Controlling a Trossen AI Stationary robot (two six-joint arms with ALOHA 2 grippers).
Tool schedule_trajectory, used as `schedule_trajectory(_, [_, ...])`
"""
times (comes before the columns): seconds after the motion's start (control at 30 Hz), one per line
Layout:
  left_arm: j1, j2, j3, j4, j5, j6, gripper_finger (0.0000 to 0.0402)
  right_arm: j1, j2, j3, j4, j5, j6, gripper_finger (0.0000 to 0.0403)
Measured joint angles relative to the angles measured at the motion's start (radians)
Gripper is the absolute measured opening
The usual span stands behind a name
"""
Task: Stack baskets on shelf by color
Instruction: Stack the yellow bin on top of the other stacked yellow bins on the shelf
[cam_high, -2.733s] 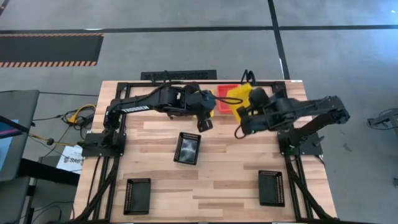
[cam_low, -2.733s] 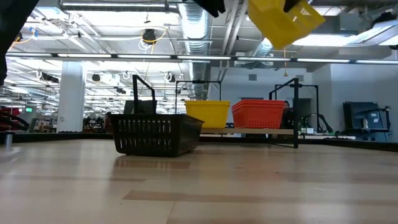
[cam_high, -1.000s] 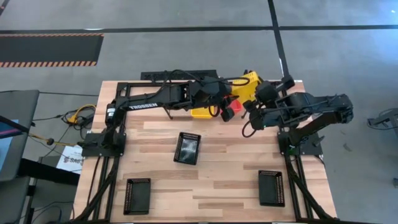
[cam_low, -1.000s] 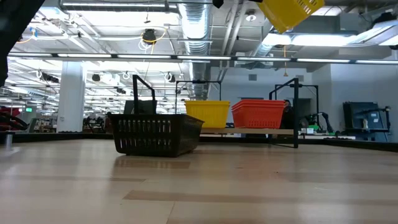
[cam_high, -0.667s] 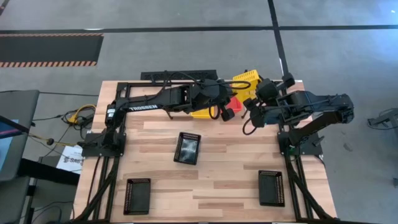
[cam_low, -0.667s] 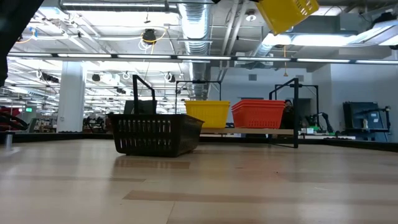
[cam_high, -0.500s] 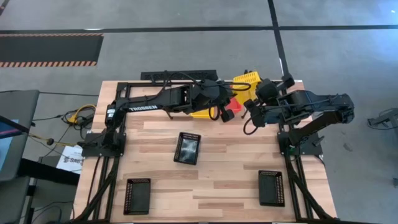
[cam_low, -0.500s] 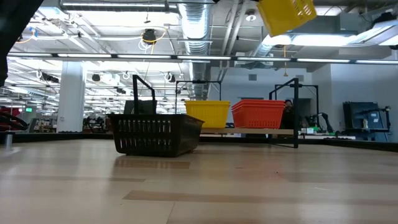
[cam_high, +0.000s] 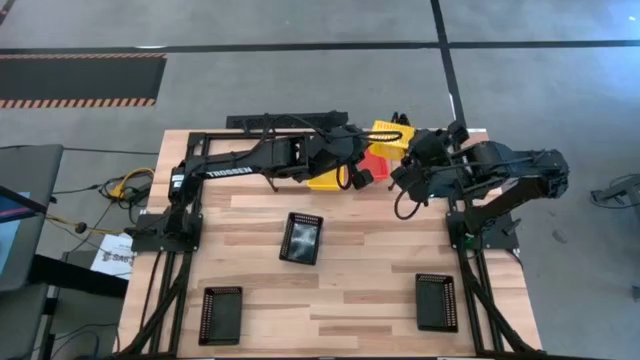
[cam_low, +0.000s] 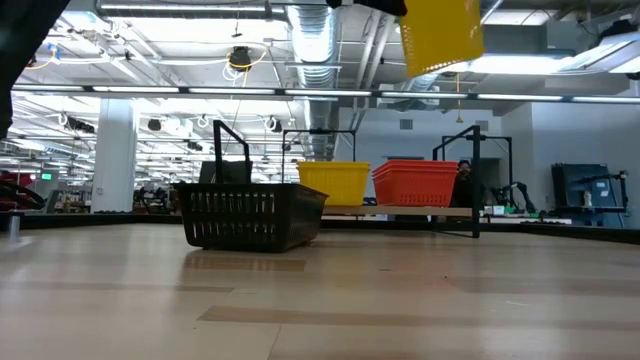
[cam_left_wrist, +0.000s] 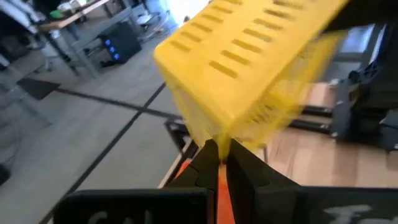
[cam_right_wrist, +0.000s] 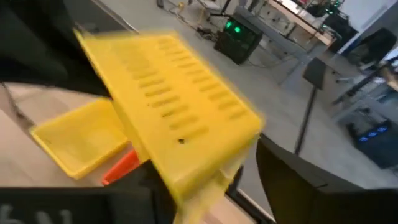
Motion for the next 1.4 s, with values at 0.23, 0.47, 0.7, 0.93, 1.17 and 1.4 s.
schedule_trajectory(0.23, [0.031, 0.001, 0.000, -0.153, -0.114, -0.075, 0.0001, 0.093, -0.004, 0.169, 0.012, 0.024, -0.047, 0.0254])
schedule_trajectory(0.47, [0.069, 0.000, 0.000, -0.271, -0.070, -0.179, 0.0001, 0.224, -0.004, 0.287, 0.003, 0.032, -0.073, 0.0255])
schedule_trajectory(0.7, [0.126, -0.055, 0.000, -0.430, 0.127, -0.256, 0.0000, 0.273, -0.009, 0.323, -0.043, 0.036, -0.073, 0.0255])
schedule_trajectory(0.93, [0.187, -0.165, 0.000, -0.565, 0.255, -0.327, 0.0000, 0.271, -0.030, 0.323, -0.059, 0.041, -0.079, 0.0255])
schedule_trajectory(1.17, [0.300, -0.198, -0.001, -0.726, 0.603, -0.413, 0.0000, 0.271, -0.059, 0.323, -0.059, 0.047, -0.093, 0.0255])
schedule_trajectory(1.4, [0.381, -0.196, -0.001, -0.685, 0.764, -0.458, 0.0000, 0.271, -0.079, 0.323, -0.060, 0.047, -0.096, 0.0255])
